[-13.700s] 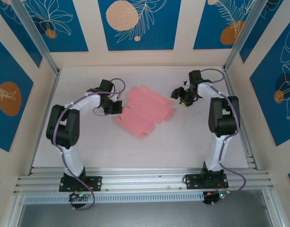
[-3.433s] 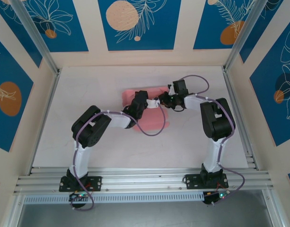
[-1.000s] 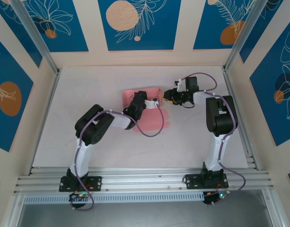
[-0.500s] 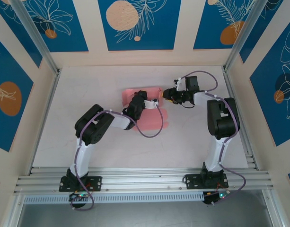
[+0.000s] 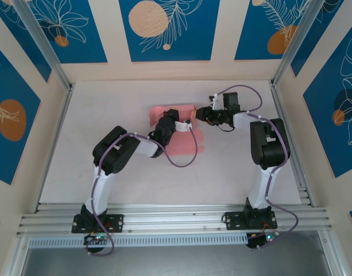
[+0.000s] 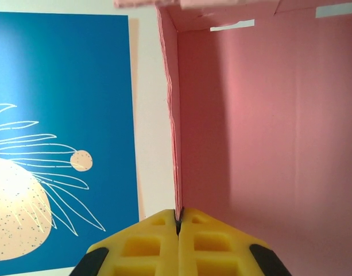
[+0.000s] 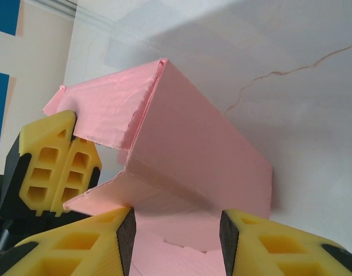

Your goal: Fold the paper box

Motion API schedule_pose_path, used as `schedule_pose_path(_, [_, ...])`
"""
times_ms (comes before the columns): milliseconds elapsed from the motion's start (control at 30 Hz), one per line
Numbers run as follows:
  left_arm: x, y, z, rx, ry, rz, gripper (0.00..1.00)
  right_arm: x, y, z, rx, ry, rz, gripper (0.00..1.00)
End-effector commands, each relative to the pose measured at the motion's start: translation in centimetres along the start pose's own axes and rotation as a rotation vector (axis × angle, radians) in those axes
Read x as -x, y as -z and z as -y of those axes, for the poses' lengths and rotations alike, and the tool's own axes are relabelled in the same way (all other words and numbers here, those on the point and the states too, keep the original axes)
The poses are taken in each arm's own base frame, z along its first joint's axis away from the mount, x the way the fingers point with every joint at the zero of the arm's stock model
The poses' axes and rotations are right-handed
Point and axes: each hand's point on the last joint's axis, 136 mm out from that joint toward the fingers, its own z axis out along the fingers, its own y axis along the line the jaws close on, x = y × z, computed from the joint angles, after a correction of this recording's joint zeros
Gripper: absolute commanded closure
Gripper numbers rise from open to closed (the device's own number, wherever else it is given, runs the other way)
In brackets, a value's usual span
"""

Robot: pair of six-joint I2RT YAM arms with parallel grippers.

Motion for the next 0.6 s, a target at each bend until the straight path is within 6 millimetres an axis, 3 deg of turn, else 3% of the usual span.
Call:
schedule_pose_path(0, [0.1,-0.6,0.0,0.013,0.025,0.014,1.00,-0.7,-1.1,0.6,-0.024,0.034,-0.018,0.55])
schedule_pose_path(567, [-0.2,-0.5,0.8,-0.052,0.088,0.031,1.00,0.0,-2.8,1.3,-0.170,0.086,-0.009,0.55])
